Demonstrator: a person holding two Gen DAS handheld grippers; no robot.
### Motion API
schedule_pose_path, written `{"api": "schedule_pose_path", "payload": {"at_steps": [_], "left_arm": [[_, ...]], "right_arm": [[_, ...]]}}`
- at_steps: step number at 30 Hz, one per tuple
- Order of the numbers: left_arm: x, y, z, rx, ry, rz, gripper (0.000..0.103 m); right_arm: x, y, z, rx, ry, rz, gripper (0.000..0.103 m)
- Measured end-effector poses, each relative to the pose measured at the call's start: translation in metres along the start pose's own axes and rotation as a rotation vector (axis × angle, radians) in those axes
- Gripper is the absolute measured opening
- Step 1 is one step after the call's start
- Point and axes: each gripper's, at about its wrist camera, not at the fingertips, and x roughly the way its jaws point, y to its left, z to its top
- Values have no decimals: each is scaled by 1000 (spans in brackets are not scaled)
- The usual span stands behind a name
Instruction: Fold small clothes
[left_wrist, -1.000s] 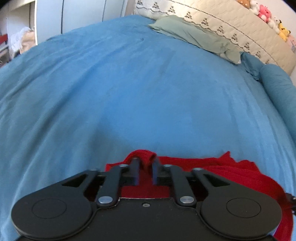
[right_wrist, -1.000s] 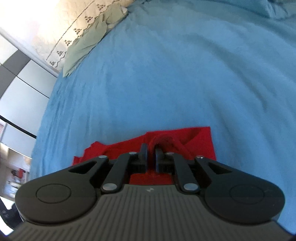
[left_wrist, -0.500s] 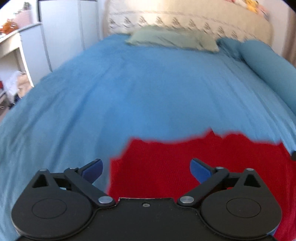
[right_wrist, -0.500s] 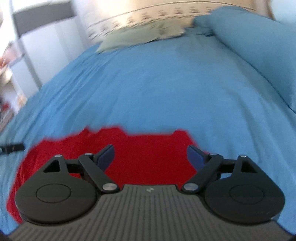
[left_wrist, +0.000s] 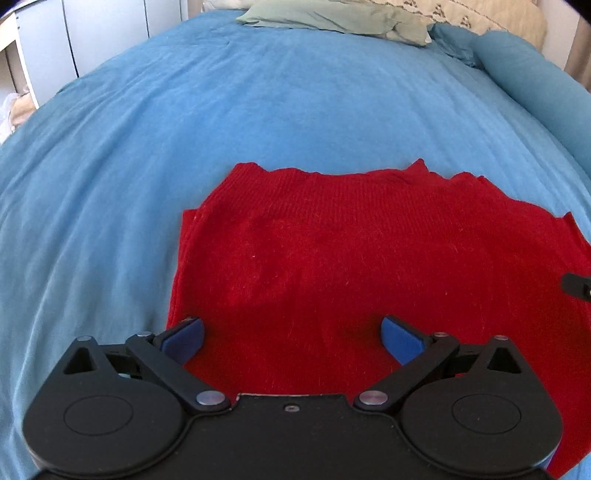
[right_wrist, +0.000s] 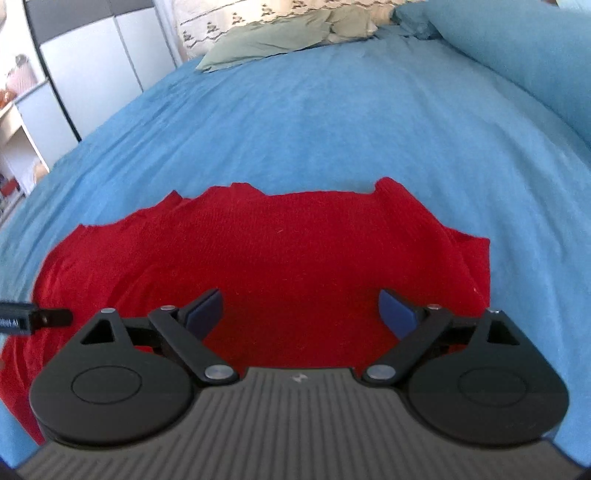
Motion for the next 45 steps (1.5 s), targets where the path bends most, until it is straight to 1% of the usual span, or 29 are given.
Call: {"api": "schedule_pose_path", "payload": {"at_steps": [3, 6, 9, 12, 15, 18, 20, 22, 24, 26, 30, 32, 35, 37, 41, 44, 45], "left_arm": [[-2, 0, 3, 4, 17, 5, 103], [-8, 3, 4, -26, 36, 15, 103], [-25, 4, 6, -69, -1, 24, 103], [-48, 0, 5, -84, -49, 23, 103], [-73, -11, 2, -100, -81, 58, 103], [-86, -24, -2, -106, -85, 38, 103], [-88, -35, -6, -103, -68, 19, 103], [-84, -45, -8, -100, -39, 10, 103], [-78, -54, -12, -96, -14, 8, 103], [-72, -60, -14, -91, 1, 5, 103], [-60, -68, -17, -77, 28, -24, 103], [-56, -73, -18, -66, 28, -32, 103], [-53, -80, -16, -54, 23, -41, 103], [-52, -81, -14, -54, 21, -51, 103], [-50, -84, -9, -64, 21, -88, 103], [-48, -87, -4, -45, 19, -89, 103], [-46, -88, -3, -36, 21, -88, 103]], "right_arm": [[-12, 3, 4, 10, -31, 0, 103], [-39, 2, 8, 58, -84, -3, 103], [-73, -2, 5, 104, -128, -17, 103], [-105, -9, -5, 138, -155, -42, 103], [-137, -14, -18, 201, -145, -80, 103], [-159, -20, -36, 288, -95, -98, 103], [-166, -22, -52, 325, -35, -111, 103], [-166, -22, -71, 349, 17, -120, 103], [-162, -23, -89, 369, 49, -132, 103], [-154, -25, -104, 403, 69, -143, 103], [-131, -34, -126, 514, 100, -117, 103], [-128, -39, -130, 552, 67, -104, 103], [-123, -51, -126, 600, 11, -79, 102], [-119, -63, -122, 648, -18, -65, 97], [-103, -89, -111, 778, -65, -12, 94], [-96, -98, -106, 801, -74, -3, 85], [-94, -99, -103, 791, -70, -10, 78]]}}
